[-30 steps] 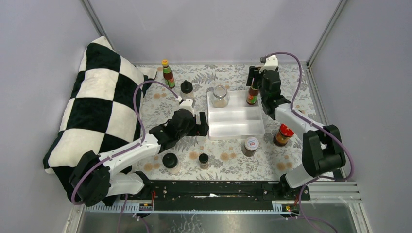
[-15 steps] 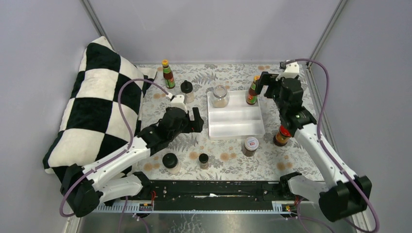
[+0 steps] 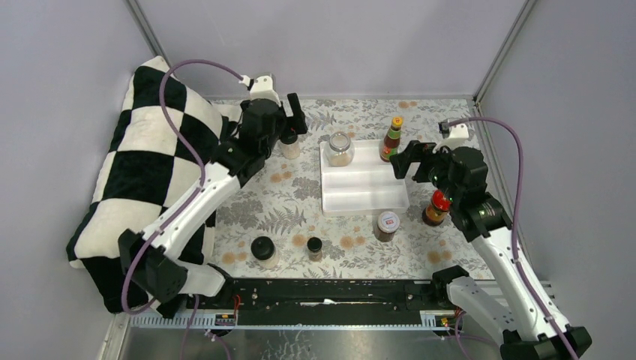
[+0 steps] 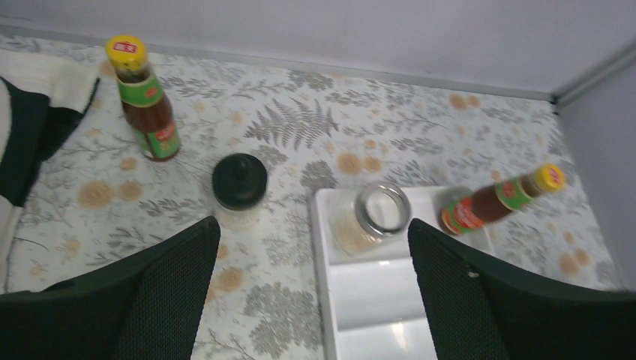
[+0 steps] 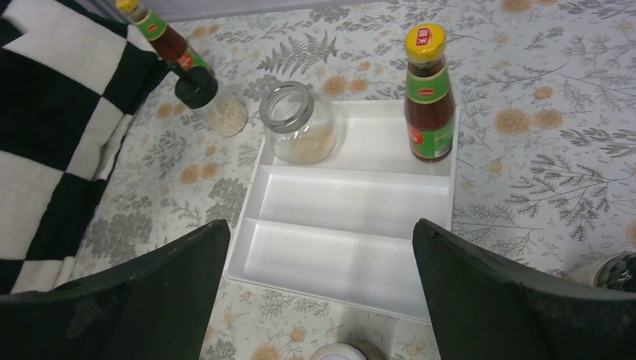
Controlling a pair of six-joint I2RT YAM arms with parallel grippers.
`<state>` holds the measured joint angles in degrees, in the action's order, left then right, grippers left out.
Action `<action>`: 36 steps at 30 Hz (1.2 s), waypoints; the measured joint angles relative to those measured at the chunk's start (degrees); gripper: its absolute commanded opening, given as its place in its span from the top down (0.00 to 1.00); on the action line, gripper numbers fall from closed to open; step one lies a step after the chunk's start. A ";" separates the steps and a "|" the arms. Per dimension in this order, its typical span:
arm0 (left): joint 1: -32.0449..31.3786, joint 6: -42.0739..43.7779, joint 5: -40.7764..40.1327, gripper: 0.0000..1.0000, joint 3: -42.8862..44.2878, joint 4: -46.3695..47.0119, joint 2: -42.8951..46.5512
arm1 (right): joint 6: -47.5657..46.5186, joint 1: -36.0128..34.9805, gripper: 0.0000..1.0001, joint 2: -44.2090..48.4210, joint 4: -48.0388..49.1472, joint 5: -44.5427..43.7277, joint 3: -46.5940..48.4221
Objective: Organize the condiment bottles
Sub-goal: Pick up the bottle from the center of the board.
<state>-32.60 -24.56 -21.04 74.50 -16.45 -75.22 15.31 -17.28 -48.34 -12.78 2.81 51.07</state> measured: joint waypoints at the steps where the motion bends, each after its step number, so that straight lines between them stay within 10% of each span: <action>1: 1.31 0.72 -0.17 0.01 1.51 0.20 -2.16 | 0.04 0.00 0.00 0.85 -0.72 0.59 -0.09; 15: 11.34 8.00 -4.76 0.01 10.93 5.31 -24.26 | 1.92 0.00 0.00 7.96 -6.05 6.05 -2.91; 36: 15.54 11.72 -7.61 0.01 11.63 14.21 -29.09 | 2.97 0.00 0.00 7.08 -5.81 8.48 -6.27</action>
<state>-17.06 -12.84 -28.64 86.13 -2.24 -104.31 18.28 -17.28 -41.25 -18.59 11.29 44.80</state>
